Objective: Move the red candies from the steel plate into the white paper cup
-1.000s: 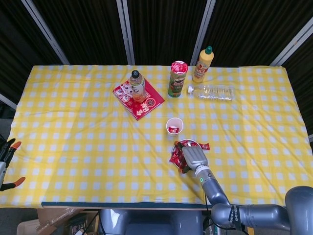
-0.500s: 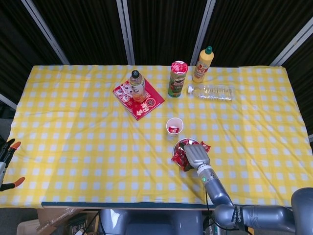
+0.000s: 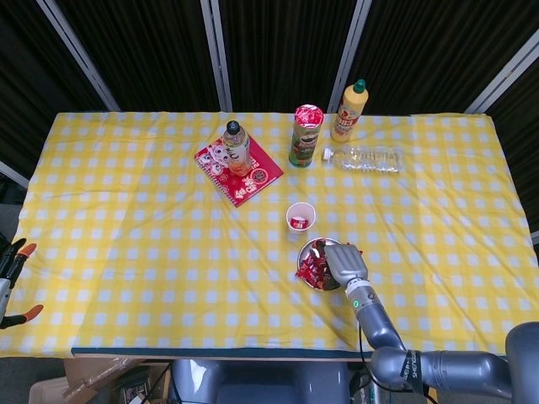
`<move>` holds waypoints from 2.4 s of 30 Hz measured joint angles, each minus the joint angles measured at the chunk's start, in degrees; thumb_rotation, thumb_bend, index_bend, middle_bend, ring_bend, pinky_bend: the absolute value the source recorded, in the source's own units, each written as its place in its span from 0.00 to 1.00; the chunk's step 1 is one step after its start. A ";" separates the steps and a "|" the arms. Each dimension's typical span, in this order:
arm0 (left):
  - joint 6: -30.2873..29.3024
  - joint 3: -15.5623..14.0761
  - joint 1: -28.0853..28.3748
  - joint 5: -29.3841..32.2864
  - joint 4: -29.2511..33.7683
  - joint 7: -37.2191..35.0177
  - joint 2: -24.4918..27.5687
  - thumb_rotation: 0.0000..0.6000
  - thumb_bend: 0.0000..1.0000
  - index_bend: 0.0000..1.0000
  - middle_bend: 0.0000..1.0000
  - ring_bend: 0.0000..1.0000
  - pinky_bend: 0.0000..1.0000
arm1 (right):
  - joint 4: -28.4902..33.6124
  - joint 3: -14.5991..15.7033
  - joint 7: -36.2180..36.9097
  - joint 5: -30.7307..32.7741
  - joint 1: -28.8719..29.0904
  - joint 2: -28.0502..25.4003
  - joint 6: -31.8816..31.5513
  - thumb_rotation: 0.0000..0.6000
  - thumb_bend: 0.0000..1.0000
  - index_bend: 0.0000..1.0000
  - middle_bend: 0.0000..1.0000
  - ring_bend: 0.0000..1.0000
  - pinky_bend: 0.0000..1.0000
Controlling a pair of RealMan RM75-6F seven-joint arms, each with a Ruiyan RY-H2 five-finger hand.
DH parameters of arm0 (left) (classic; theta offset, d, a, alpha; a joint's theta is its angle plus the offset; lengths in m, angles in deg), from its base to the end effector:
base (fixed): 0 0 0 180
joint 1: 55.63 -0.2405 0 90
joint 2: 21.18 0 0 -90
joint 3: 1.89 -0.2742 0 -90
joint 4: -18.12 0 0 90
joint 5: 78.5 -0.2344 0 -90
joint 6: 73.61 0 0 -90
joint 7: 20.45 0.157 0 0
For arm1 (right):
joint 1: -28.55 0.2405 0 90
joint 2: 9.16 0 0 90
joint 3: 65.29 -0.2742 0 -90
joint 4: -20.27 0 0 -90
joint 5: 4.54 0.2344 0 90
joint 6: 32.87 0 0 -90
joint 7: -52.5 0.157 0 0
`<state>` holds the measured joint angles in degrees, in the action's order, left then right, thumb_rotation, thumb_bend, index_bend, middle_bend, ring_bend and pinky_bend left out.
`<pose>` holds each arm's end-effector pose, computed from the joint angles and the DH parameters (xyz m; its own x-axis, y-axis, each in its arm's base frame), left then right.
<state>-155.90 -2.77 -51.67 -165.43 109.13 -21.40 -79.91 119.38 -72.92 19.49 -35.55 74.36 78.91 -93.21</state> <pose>-0.3602 0.1767 0.1644 0.4868 0.1149 0.8659 0.8719 -0.0039 -0.4896 -0.1634 -0.3302 -0.0623 0.3030 -0.5214 0.7977 -0.9483 -0.0820 0.3067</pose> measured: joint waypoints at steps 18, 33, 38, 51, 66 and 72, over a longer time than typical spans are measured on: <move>0.30 0.09 0.10 0.38 0.43 0.15 0.12 1.00 0.01 0.00 0.00 0.00 0.00 | -8.53 0.10 3.95 -0.86 -0.33 4.65 3.46 1.00 0.49 0.69 0.82 0.85 0.97; 0.39 0.08 0.14 0.39 0.60 -0.14 0.24 1.00 0.01 0.00 0.00 0.00 0.00 | -7.84 -2.56 7.75 -5.72 -1.77 2.99 2.08 1.00 0.56 0.71 0.82 0.85 0.97; 0.42 0.07 0.17 0.36 1.08 -0.07 0.40 1.00 0.01 0.00 0.00 0.00 0.00 | -3.78 -4.05 7.27 -6.16 -1.91 -0.13 0.30 1.00 0.56 0.71 0.82 0.85 0.97; 1.20 -0.01 0.42 0.61 0.63 -0.58 0.38 1.00 0.01 0.00 0.00 0.00 0.00 | -0.12 -10.23 4.67 -1.19 1.82 -4.17 -0.24 1.00 0.56 0.71 0.82 0.85 0.97; 2.98 -0.04 0.99 1.64 1.73 -0.24 0.95 1.00 0.01 0.00 0.00 0.00 0.00 | -8.14 -13.32 3.19 5.26 8.61 -1.16 4.70 1.00 0.56 0.71 0.82 0.85 0.97; 3.45 0.02 1.21 2.08 2.34 0.12 1.28 1.00 0.01 0.00 0.00 0.00 0.00 | -13.20 -13.52 3.19 7.43 10.90 1.12 7.14 1.00 0.56 0.71 0.82 0.85 0.97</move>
<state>-152.45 -2.75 -50.46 -163.35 111.48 -21.28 -78.63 106.17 -86.44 22.68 -28.11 85.26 80.03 -86.07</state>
